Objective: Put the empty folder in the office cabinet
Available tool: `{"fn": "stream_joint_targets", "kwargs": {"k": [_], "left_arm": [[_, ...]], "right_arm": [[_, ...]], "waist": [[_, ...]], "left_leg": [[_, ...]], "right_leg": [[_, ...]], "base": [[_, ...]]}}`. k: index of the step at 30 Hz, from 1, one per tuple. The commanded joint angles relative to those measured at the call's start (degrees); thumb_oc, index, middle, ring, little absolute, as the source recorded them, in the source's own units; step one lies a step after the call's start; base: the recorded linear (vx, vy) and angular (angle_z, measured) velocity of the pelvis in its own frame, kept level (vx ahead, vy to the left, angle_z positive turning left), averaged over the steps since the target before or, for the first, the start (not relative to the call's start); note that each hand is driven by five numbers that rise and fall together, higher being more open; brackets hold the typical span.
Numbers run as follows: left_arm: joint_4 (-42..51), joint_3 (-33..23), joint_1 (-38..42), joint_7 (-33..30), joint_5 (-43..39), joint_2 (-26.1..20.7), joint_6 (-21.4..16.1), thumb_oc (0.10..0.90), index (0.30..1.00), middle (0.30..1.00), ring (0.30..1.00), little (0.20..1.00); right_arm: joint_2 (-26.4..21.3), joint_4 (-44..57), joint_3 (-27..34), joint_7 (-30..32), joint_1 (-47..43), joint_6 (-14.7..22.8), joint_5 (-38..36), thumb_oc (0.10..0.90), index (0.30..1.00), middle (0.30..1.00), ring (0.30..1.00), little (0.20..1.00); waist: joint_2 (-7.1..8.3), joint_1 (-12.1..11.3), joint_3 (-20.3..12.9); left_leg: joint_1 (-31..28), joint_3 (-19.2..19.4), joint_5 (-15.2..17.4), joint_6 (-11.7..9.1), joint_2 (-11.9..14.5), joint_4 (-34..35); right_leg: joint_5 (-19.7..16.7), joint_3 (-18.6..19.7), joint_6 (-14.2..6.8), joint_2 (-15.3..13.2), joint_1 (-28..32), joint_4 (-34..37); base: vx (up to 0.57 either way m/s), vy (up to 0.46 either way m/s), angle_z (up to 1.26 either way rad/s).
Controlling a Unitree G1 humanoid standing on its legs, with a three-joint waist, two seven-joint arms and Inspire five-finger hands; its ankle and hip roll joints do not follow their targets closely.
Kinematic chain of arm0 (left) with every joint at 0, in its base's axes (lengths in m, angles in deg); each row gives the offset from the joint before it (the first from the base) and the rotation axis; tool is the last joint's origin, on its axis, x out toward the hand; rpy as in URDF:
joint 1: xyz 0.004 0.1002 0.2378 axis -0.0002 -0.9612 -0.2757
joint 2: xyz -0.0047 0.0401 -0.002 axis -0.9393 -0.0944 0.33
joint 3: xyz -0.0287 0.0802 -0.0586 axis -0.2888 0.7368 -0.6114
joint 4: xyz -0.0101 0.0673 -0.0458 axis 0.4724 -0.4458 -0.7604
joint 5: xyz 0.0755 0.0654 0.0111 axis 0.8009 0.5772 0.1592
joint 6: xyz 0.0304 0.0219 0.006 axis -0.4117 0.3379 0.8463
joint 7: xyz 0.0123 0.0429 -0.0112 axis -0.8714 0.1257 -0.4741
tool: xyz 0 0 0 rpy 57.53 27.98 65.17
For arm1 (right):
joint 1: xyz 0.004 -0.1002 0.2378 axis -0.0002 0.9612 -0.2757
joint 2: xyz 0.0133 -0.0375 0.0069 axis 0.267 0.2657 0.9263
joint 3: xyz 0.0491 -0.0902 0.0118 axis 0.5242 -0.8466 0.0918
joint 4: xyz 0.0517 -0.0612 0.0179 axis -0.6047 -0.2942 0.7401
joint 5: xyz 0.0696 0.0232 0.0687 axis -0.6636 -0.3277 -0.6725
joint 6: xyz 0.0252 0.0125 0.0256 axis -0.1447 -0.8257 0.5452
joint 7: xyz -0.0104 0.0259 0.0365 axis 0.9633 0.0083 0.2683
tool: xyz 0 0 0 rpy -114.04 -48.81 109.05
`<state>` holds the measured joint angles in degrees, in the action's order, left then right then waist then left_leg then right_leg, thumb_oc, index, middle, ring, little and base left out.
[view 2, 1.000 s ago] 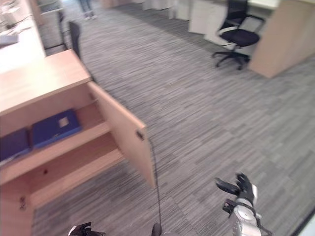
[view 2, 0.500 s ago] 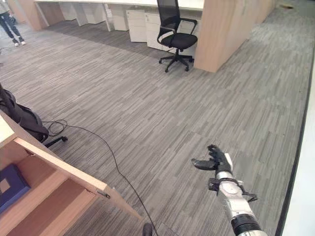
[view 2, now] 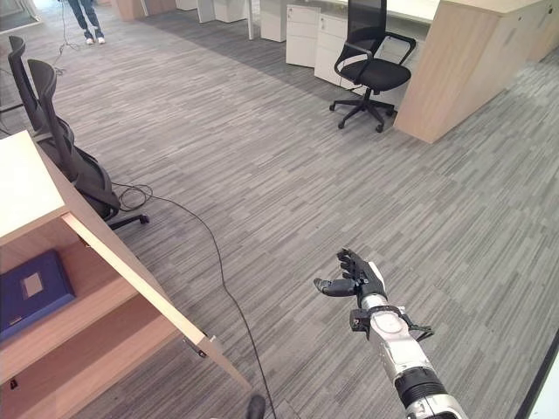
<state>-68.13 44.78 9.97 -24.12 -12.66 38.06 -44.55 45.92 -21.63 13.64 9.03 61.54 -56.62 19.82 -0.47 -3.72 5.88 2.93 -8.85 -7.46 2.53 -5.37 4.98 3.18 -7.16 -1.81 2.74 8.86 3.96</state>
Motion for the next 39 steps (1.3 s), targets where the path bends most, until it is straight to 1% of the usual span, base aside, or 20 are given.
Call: {"fn": "stream_joint_targets", "kwargs": {"k": [1,5,9,13,14,15,17,19,20,21,22,26,27,32,34,35,36,37,38,39], "left_arm": [[-2.2,0.3,2.9,0.6,1.5,-2.7,-0.4,0.800,0.900,0.900,0.900,0.900],[-0.7,1.0,3.0,1.1,1.7,-2.6,-0.5,0.800,0.900,0.900,0.900,0.900],[-0.4,0.8,4.0,0.8,1.2,-2.8,-0.3,0.800,0.900,0.900,0.900,0.900],[-0.9,0.3,3.7,0.4,1.1,-2.7,-0.1,0.800,0.900,0.900,0.900,0.900],[-0.9,0.3,3.7,0.4,1.1,-2.7,-0.1,0.800,0.900,0.900,0.900,0.900],[-1.6,0.4,3.6,0.2,0.9,-2.7,0.2,0.800,0.900,0.900,0.900,0.900],[-1.5,0.4,3.6,0.1,1.0,-2.7,0.2,0.800,0.900,0.900,0.900,0.900],[-1.3,0.8,3.5,-0.1,0.8,-2.8,0.4,0.800,0.900,0.900,0.900,0.900],[-1.3,0.8,3.5,-0.1,0.8,-2.8,0.4,0.800,0.900,0.900,0.900,0.900],[-1.0,0.9,3.7,-0.4,0.5,-3.0,0.4,0.800,0.900,0.900,0.900,0.900],[-1.0,0.9,3.7,-0.4,0.5,-3.0,0.4,0.800,0.900,0.900,0.900,0.900],[-0.2,1.2,4.1,-1.0,-0.3,-3.3,0.4,0.800,0.900,0.900,0.900,0.900],[-0.2,1.2,4.1,-1.0,-0.3,-3.3,0.4,0.800,0.900,0.900,0.900,0.900],[0.3,1.7,4.4,-1.2,-1.3,-3.5,0.4,0.800,0.900,0.900,0.900,0.900],[0.9,2.3,5.4,-1.6,-2.2,-3.6,0.2,0.800,0.900,0.900,0.900,0.900],[1.6,2.8,7.1,-2.1,-3.0,-3.3,-0.3,0.800,0.900,0.900,0.900,0.900],[1.5,2.8,7.1,-2.1,-3.0,-3.3,-0.3,0.800,0.900,0.900,0.900,0.900],[2.2,2.7,7.1,-2.0,-3.5,-2.9,-0.4,0.800,0.900,0.900,0.900,0.900],[2.7,2.5,6.8,-1.9,-3.5,-2.9,-0.4,0.800,0.900,0.900,0.900,0.900],[2.5,2.2,6.5,-1.8,-3.3,-2.9,-0.3,0.800,0.900,0.900,0.900,0.900]], "right_arm": [[-0.2,6.2,-0.6,-2.1,-2.3,3.6,1.7,0.800,0.900,0.900,0.900,0.900],[1.7,10.3,-5.8,-5.7,-1.8,3.0,0.6,0.800,0.900,0.900,0.900,0.900],[5.4,15.0,-12.7,-9.0,-2.5,2.9,-4.2,0.800,0.900,0.900,0.900,0.900],[7.8,15.6,-16.0,-9.7,-3.6,3.1,-6.8,0.800,0.900,0.900,0.900,0.900],[7.8,15.6,-16.0,-9.7,-3.6,3.1,-6.8,0.800,0.900,0.900,0.900,0.900],[10.7,14.7,-19.6,-10.5,-6.1,3.1,-8.3,0.800,0.900,0.900,0.900,0.900],[11.4,14.8,-20.4,-10.5,-6.6,3.2,-8.5,0.800,0.900,0.900,0.900,0.900],[14.0,15.1,-24.1,-11.5,-8.8,2.9,-9.8,0.800,0.900,0.900,0.900,0.900],[14.0,15.0,-24.1,-11.5,-8.8,2.9,-9.8,0.800,0.900,0.900,0.900,0.900],[15.1,14.7,-25.9,-11.8,-9.8,3.0,-10.2,0.800,0.900,0.900,0.900,0.900],[15.1,14.7,-25.9,-11.8,-9.8,3.0,-10.2,0.800,0.900,0.900,0.900,0.900],[15.7,15.9,-28.5,-12.6,-11.1,2.7,-10.5,0.800,0.900,0.900,0.900,0.900],[15.7,15.8,-28.5,-12.6,-11.1,2.7,-10.5,0.800,0.900,0.900,0.900,0.900],[16.2,16.2,-30.0,-12.7,-12.4,2.9,-11.4,0.800,0.900,0.900,0.900,0.900],[16.2,15.9,-30.1,-12.3,-13.6,3.4,-11.7,0.800,0.900,0.900,0.900,0.900],[15.1,16.0,-29.9,-12.2,-13.8,3.8,-11.2,0.800,0.900,0.900,0.900,0.900],[15.1,16.0,-29.9,-12.2,-13.8,3.8,-11.2,0.800,0.900,0.900,0.900,0.900],[14.2,16.4,-30.4,-12.3,-13.9,3.6,-11.0,0.800,0.900,0.900,0.900,0.900],[14.2,16.2,-31.0,-12.1,-14.1,3.2,-10.8,0.800,0.900,0.900,0.900,0.900],[14.2,15.8,-31.1,-12.0,-14.7,2.8,-10.5,0.800,0.900,0.900,0.900,0.900]], "waist": [[0.87,-1.2,-2.4],[1.01,-1.7,-2.4],[1.83,-3.0,-2.5],[2.49,-4.7,-2.3],[2.49,-4.7,-2.3],[3.29,-6.5,-2.0],[3.51,-7.0,-1.9],[4.40,-9.1,-1.2],[4.41,-9.0,-1.2],[4.93,-10.2,-0.6],[4.95,-10.2,-0.6],[6.18,-12.9,0.9],[6.19,-12.9,0.9],[6.26,-15.5,3.4],[6.01,-16.2,5.4],[5.46,-16.0,7.9],[5.42,-16.1,7.9],[5.37,-15.7,8.3],[5.24,-16.0,8.4],[5.13,-16.1,8.3]], "left_leg": [[-4.0,3.7,8.0,-2.5,1.8,0.0],[-4.4,3.4,7.9,-2.5,2.0,0.0],[-4.2,2.0,7.3,-3.2,2.2,0.0],[-4.1,0.2,6.6,-3.7,2.4,0.0],[-4.1,0.2,6.6,-3.7,2.4,0.0],[-3.5,-1.4,6.0,-4.2,2.6,0.0],[-3.3,-1.9,5.8,-4.3,2.6,0.0],[-2.5,-3.7,5.0,-5.0,3.0,0.0],[-2.5,-3.7,4.9,-5.0,3.0,0.0],[-2.0,-4.8,4.4,-5.4,3.2,0.0],[-2.0,-4.9,4.4,-5.4,3.2,0.0],[-0.6,-7.7,3.0,-6.7,3.7,-0.1],[-0.6,-7.7,3.0,-6.7,3.7,-0.1],[1.0,-9.8,2.1,-8.3,4.8,-1.5],[4.1,-10.5,2.4,-8.9,4.3,-5.6],[7.1,-3.1,4.7,-7.4,5.1,-11.7],[7.2,-3.0,4.9,-7.4,5.1,-12.0],[7.9,3.9,7.0,-5.8,6.8,-15.0],[8.3,7.2,10.2,-5.6,7.8,-19.1],[9.5,8.9,12.3,-5.3,8.2,-23.9]], "right_leg": [[-0.4,0.7,-3.4,-5.4,-4.9,-0.2],[-0.4,0.2,-3.4,-5.4,-4.4,0.1],[0.2,-1.2,-3.0,-5.1,-4.0,0.0],[0.6,-2.6,-2.6,-4.7,-3.7,-0.2],[0.6,-2.6,-2.6,-4.7,-3.7,-0.2],[1.0,-4.1,-2.2,-4.3,-3.7,-0.2],[1.1,-4.5,-2.2,-4.2,-3.7,-0.1],[1.4,-6.5,-1.8,-3.8,-3.7,0.0],[1.5,-6.5,-1.8,-3.8,-3.7,0.0],[1.8,-7.6,-1.6,-3.5,-3.8,-0.1],[1.8,-7.7,-1.6,-3.5,-3.7,-0.1],[2.6,-10.5,-1.0,-2.9,-3.9,-0.4],[2.6,-10.5,-1.0,-2.8,-3.8,-0.4],[3.4,-13.2,-0.4,-2.0,-3.6,-0.9],[3.3,-15.1,-0.4,-2.3,-4.2,-1.6],[3.0,-17.9,-0.5,-3.4,-4.9,-2.7],[3.1,-17.8,-0.5,-3.4,-5.0,-2.7],[3.0,-19.0,-0.4,-4.1,-5.4,-2.9],[3.7,-19.1,-0.5,-4.1,-5.2,-2.7],[3.5,-19.7,-0.4,-4.3,-5.5,-2.5]], "base": [[-0.01,-0.006,0.10],[-0.01,-0.017,0.12],[-0.04,-0.057,0.19],[-0.02,-0.058,0.25],[-0.04,-0.103,0.29],[-0.04,-0.078,0.25],[-0.04,-0.084,0.20],[-0.04,-0.114,0.32],[-0.05,-0.130,0.47],[-0.03,-0.070,0.47],[-0.04,-0.104,0.46],[-0.04,-0.117,0.28],[-0.05,-0.127,0.43],[-0.05,-0.121,0.41],[-0.18,-0.110,0.40],[-0.19,-0.059,0.54],[-0.20,-0.017,0.59],[-0.07,-0.015,0.60],[-0.11,-0.027,0.75],[-0.05,-0.047,0.74]]}}
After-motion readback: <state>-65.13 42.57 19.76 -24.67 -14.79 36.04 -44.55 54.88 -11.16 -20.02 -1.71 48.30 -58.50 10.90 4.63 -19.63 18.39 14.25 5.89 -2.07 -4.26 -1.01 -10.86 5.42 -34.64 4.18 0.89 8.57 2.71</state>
